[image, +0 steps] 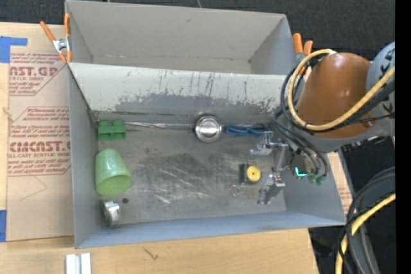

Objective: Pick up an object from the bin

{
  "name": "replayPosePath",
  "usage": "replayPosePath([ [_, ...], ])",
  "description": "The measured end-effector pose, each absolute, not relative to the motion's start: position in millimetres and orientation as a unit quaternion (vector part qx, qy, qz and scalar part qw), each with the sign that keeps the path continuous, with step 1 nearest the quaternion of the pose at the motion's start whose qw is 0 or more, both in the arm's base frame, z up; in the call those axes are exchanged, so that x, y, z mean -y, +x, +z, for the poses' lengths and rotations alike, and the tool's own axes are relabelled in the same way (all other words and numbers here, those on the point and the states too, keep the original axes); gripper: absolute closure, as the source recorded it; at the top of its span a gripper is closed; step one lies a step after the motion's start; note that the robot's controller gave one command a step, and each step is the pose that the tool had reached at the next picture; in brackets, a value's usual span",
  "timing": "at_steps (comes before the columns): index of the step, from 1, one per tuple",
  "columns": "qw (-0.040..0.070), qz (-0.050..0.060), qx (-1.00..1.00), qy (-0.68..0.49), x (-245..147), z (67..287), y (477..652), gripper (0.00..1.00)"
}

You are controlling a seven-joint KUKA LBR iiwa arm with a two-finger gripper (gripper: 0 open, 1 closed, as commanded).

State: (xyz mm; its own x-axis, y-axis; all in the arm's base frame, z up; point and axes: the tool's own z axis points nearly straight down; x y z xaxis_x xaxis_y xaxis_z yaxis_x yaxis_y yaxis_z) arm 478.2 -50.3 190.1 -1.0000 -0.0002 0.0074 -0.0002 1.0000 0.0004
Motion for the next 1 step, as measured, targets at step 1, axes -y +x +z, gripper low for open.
replayPosePath([
  [1,0.001,0.0,0.996,0.094,88.7,78.8,534.4,0.0],
])
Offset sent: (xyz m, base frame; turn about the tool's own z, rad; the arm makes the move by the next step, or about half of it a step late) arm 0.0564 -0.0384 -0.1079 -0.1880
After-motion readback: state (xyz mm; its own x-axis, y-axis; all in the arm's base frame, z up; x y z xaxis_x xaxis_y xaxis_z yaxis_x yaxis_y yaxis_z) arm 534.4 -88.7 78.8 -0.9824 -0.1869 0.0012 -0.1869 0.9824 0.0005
